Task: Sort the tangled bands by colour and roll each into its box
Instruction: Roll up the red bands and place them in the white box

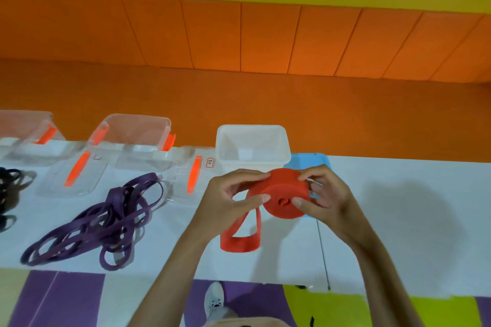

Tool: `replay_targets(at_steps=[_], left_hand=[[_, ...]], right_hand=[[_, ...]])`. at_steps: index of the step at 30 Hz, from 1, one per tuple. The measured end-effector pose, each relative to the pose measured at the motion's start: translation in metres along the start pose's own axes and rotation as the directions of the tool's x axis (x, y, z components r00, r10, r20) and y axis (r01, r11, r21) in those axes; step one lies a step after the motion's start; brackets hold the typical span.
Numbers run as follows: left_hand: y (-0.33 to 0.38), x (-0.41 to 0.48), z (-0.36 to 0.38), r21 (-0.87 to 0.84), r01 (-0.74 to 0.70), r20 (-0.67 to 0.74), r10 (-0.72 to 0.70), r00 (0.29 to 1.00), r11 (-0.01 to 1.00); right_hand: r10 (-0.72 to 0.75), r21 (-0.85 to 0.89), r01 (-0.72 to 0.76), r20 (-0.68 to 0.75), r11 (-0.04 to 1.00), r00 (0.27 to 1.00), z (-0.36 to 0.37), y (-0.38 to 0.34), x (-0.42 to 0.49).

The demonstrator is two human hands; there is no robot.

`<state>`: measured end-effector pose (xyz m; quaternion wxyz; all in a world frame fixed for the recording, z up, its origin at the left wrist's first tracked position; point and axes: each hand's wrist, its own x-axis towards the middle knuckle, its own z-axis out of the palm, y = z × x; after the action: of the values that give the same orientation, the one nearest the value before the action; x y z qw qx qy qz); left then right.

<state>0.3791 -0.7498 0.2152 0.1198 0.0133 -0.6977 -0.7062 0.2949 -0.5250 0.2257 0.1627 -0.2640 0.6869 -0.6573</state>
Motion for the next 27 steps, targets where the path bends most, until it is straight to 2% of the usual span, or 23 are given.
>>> replay_targets(at_steps=[4,10,12,16,18,23,25,27], left_hand=[[0.003,-0.014,0.038,-0.005,0.009,-0.044,-0.009,0.999,1.0],[0.006,-0.027,0.076,-0.047,0.016,-0.07,-0.02,0.997,0.999],[0.007,-0.031,0.083,-0.059,0.05,-0.056,-0.054,0.997,0.997],[0.008,-0.038,0.092,-0.026,0.07,-0.059,-0.072,0.996,0.997],[0.011,-0.039,0.096,-0.028,0.065,-0.056,-0.067,0.996,0.997],[0.005,-0.037,0.103,-0.055,0.05,-0.094,-0.055,0.994,0.997],[0.005,-0.035,0.097,-0.034,0.055,-0.056,-0.057,0.997,0.998],[0.006,-0.032,0.087,-0.054,0.066,-0.03,-0.068,0.997,0.996]], right_hand=[[-0.037,-0.074,0.034,-0.043,0.997,0.998,-0.023,-0.003,-0.015],[-0.015,0.153,0.041,-0.166,0.987,0.986,-0.036,0.003,-0.038],[-0.006,0.155,0.028,-0.142,0.988,0.99,-0.039,0.006,-0.044],[0.004,0.121,-0.004,-0.001,0.993,1.0,-0.053,0.005,-0.05],[0.0,0.098,-0.001,0.012,0.995,1.0,-0.056,0.002,-0.05],[-0.066,0.092,0.078,-0.123,0.993,0.99,-0.053,-0.003,-0.043],[-0.037,0.128,0.062,-0.187,0.99,0.982,-0.05,-0.001,-0.039],[-0.01,0.137,0.034,-0.174,0.99,0.985,-0.045,0.001,-0.035]])
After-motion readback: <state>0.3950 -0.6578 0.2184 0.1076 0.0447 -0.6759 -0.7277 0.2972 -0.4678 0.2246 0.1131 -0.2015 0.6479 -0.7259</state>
